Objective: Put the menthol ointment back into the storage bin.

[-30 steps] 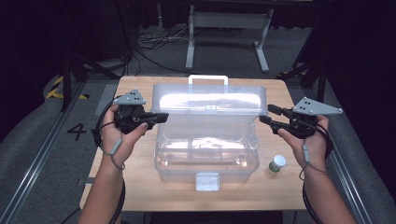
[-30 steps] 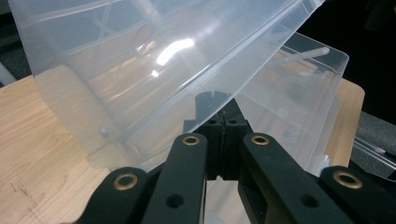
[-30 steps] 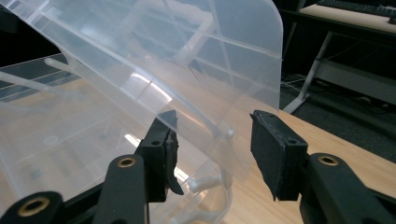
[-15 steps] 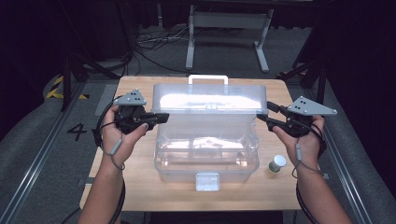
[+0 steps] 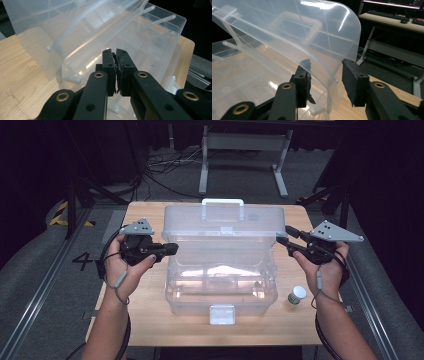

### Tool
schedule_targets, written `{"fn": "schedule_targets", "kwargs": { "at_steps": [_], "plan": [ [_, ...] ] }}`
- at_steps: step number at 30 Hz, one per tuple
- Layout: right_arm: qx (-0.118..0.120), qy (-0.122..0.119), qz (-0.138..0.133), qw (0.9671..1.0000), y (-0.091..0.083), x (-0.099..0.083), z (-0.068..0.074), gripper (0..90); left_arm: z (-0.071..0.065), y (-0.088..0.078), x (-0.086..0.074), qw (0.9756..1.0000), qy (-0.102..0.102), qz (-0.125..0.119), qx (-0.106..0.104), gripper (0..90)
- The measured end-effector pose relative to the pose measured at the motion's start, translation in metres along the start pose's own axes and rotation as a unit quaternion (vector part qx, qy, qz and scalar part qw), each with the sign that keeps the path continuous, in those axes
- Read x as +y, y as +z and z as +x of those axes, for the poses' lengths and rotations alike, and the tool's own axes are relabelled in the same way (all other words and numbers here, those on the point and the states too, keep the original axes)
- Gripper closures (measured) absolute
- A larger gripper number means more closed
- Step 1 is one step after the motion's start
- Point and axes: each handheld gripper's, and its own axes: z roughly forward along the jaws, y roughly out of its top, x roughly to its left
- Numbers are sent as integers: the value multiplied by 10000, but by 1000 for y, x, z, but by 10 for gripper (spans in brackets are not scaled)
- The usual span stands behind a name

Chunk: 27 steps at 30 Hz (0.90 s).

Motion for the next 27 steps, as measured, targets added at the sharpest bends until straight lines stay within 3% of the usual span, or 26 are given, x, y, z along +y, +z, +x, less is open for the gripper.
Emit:
{"fn": "schedule_targets", "kwargs": {
  "at_steps": [12,27],
  "plan": [
    [-172,-63,-115,9998,1,8,0,691,2,-3,-5,10000,-72,36,27,861],
    [-418,-197,-47,9989,5,13,2,726,7,-6,-9,9999,-152,56,33,857]
  ]
}}
